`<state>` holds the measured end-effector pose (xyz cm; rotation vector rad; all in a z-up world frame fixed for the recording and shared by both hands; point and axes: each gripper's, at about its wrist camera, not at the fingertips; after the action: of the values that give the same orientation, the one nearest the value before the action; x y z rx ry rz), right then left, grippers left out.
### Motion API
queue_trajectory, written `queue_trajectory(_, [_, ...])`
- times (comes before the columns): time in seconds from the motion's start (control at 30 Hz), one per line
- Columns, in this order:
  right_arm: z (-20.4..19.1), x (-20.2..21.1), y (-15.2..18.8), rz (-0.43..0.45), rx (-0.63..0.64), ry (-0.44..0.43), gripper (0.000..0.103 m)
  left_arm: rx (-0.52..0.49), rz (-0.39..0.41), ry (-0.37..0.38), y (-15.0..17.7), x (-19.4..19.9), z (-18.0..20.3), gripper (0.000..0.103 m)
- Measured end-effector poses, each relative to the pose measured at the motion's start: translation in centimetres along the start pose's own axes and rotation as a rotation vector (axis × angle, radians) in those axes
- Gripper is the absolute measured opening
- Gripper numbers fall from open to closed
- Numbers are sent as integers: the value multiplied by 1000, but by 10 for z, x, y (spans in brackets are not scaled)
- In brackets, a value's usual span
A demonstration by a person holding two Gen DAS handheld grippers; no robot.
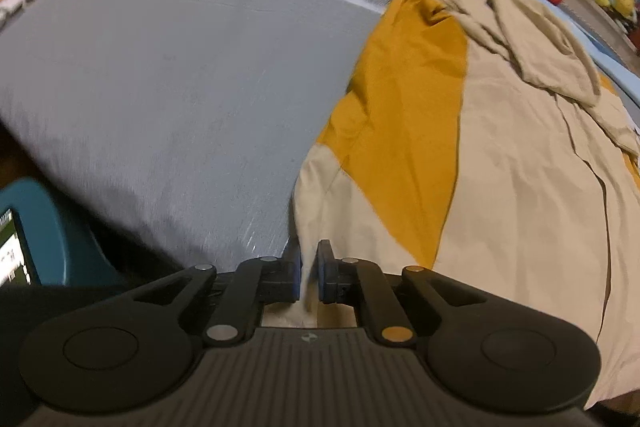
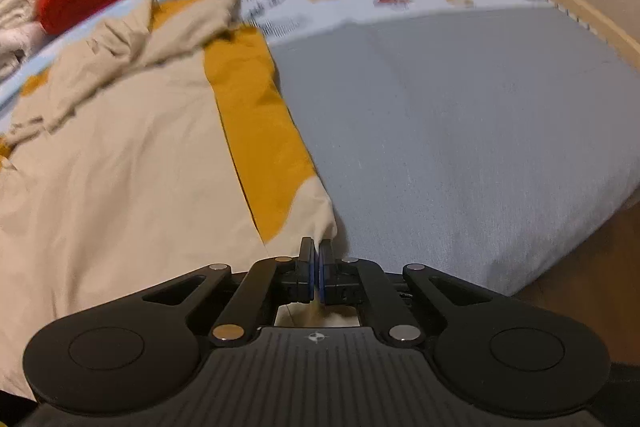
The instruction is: Fold large clothes
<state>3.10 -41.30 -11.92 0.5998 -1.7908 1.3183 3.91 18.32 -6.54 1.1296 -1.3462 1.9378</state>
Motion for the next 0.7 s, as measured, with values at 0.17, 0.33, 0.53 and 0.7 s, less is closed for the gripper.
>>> queue_trajectory(0.17, [-5,-4,4,-6,36,15,8,-25,0,-16,0,-1,5,8])
queue_trajectory(0.33, [-4,-3,4,-5,34,15,8,-26,-1,-20,-1,-3,6,9])
queue_trajectory(0.53, [-8,-3,5,-3,47,22,7,-36,2,-25,1,-3,7,9])
queue_trajectory(0.7, [-8,2,4,23,52,20,3,-52,20,-9,1,2,10,4])
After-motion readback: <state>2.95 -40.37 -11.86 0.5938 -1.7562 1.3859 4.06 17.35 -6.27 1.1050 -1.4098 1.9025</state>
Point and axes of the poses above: each gripper's, at about its wrist camera, not at the fingertips, and x roughly against the way its jaws point, z to its right, y to its underside, and after that the axes turned 3 degrees about y, right-handed
